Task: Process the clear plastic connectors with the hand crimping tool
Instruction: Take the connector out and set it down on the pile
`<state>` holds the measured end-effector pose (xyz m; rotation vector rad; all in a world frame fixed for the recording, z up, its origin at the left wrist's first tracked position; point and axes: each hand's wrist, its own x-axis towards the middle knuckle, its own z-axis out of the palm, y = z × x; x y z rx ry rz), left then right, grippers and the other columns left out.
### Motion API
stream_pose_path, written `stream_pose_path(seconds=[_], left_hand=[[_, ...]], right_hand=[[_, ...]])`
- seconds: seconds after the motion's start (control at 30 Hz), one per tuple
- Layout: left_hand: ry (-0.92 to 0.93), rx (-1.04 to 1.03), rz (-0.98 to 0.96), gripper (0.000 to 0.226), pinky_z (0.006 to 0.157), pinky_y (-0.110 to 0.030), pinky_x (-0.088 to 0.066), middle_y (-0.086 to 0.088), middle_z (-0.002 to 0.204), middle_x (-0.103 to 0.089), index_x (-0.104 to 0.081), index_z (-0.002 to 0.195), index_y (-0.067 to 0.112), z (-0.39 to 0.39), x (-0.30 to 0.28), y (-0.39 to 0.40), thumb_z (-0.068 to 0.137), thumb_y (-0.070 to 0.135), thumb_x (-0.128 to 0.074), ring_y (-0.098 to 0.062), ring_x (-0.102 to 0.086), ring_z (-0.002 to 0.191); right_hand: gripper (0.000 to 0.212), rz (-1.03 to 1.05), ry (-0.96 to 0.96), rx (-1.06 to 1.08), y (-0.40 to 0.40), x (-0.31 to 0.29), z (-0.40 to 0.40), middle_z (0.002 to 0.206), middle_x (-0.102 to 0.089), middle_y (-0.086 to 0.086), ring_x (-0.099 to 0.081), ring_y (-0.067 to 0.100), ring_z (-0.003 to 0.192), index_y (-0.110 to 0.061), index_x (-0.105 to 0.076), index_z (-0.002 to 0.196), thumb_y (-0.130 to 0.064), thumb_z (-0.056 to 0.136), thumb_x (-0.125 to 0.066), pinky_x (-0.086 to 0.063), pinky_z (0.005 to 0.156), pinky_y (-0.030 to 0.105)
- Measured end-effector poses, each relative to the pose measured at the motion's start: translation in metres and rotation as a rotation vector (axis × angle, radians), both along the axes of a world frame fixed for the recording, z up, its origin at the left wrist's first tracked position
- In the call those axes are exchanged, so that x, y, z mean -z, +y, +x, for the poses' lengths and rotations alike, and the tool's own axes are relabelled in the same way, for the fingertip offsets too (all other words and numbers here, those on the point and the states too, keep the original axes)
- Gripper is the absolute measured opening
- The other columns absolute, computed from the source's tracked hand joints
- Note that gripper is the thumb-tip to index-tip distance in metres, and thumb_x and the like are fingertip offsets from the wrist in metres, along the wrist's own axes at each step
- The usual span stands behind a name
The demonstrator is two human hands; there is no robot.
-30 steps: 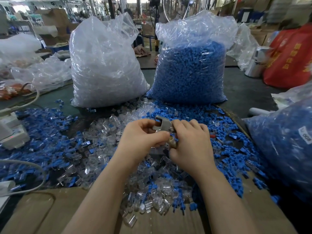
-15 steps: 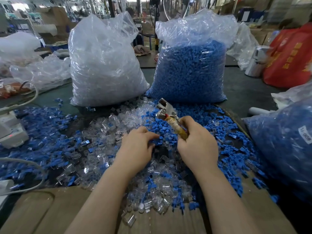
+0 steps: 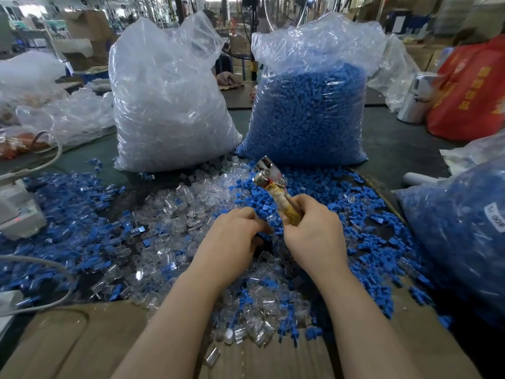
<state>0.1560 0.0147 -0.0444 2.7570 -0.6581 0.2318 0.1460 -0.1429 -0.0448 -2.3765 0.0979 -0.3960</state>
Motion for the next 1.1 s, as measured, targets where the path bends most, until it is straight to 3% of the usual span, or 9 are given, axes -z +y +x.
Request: stream_pose_path(seconds=[0.17,0.27,0.37,0.53,0.73,1.1], left_hand=[[0.029,-0.045,-0.007,0.018,0.088,-0.026,-0.046,0.01,0.109,-0.065,-0.072,0.107,0.028,0.0014,0.0008,-0.0015,0.091,0.024,-0.067,-0.013,-0.059,0.103],[0.026,-0.055,0.026,0.01,0.085,-0.031,-0.048,0.007,0.106,-0.065,-0.068,0.101,0.023,0.002,0.0014,-0.0023,0.092,0.026,-0.064,-0.015,-0.059,0.1],[0.029,-0.038,0.04,0.009,0.086,-0.035,-0.049,0.005,0.107,-0.065,-0.065,0.101,0.02,0.0017,0.0022,-0.004,0.093,0.024,-0.062,-0.017,-0.06,0.098],[0.031,-0.038,-0.006,0.01,0.084,-0.036,-0.051,0.007,0.103,-0.065,-0.063,0.099,0.025,-0.0008,0.0008,-0.0062,0.091,0.028,-0.067,-0.016,-0.061,0.095],[0.041,0.015,-0.004,0.025,0.092,-0.035,-0.048,0.011,0.11,-0.065,-0.067,0.118,0.032,0.0009,0.0042,-0.0055,0.094,0.026,-0.064,-0.013,-0.055,0.106],[-0.002,-0.063,-0.034,0.018,0.082,-0.029,-0.05,0.006,0.099,-0.065,-0.065,0.103,0.021,-0.0028,0.0015,-0.008,0.093,0.032,-0.054,-0.014,-0.059,0.092]], right_hand=[[0.007,0.073,0.0,-0.004,0.0014,0.0017,0.0016,0.076,-0.062,-0.01,-0.057,0.015,0.073,-0.033,-0.057,0.088,-0.034,0.088,-0.064,-0.043,0.06,0.033],[0.01,0.079,-0.001,0.001,0.0019,0.0025,0.0019,0.073,-0.061,-0.011,-0.055,0.01,0.069,-0.034,-0.055,0.084,-0.035,0.088,-0.064,-0.042,0.057,0.032],[0.015,0.068,-0.002,0.003,0.0021,0.0029,0.0021,0.071,-0.06,-0.011,-0.054,0.007,0.067,-0.034,-0.053,0.08,-0.034,0.088,-0.065,-0.038,0.052,0.03],[0.011,0.09,0.007,0.004,0.0023,0.0028,0.0025,0.072,-0.061,-0.011,-0.055,0.01,0.068,-0.032,-0.056,0.082,-0.033,0.089,-0.065,-0.044,0.056,0.033],[0.008,0.143,0.015,0.02,0.0015,0.0019,0.003,0.073,-0.063,-0.009,-0.058,0.015,0.07,-0.029,-0.06,0.082,-0.032,0.088,-0.065,-0.052,0.063,0.038],[0.015,0.2,0.029,-0.005,0.0028,0.0013,0.0038,0.071,-0.064,-0.01,-0.06,0.011,0.07,-0.031,-0.06,0.075,-0.032,0.088,-0.067,-0.054,0.066,0.038]])
